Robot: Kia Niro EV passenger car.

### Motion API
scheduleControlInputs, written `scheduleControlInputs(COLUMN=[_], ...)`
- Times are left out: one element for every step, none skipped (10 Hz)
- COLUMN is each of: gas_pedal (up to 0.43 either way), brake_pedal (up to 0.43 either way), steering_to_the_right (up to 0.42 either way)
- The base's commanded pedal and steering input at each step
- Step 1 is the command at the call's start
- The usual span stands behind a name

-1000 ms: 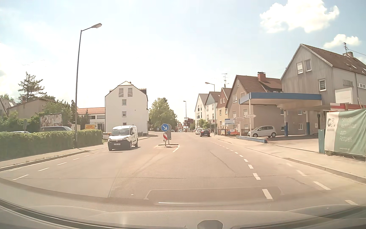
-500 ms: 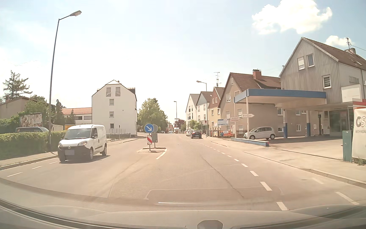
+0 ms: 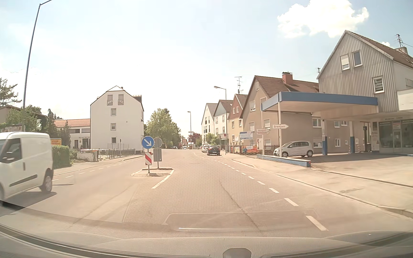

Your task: Follow the waypoints while adhering to traffic rules and regulations

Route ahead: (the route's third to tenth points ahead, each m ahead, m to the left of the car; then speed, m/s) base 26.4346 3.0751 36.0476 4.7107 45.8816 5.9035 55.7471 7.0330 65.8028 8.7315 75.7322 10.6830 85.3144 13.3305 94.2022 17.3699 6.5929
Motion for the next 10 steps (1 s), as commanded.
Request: scheduleControlInputs(gas_pedal=[0.157,0.169,0.169,0.169,0.169,0.169,0.157,0.157,0.157,0.15], brake_pedal=[0.0,0.0,0.0,0.0,0.0,0.0,0.0,0.0,0.0,0.0], steering_to_the_right=[0.012,0.005,0.0,-0.001,-0.003,-0.009,-0.016,-0.021,-0.024,-0.025])
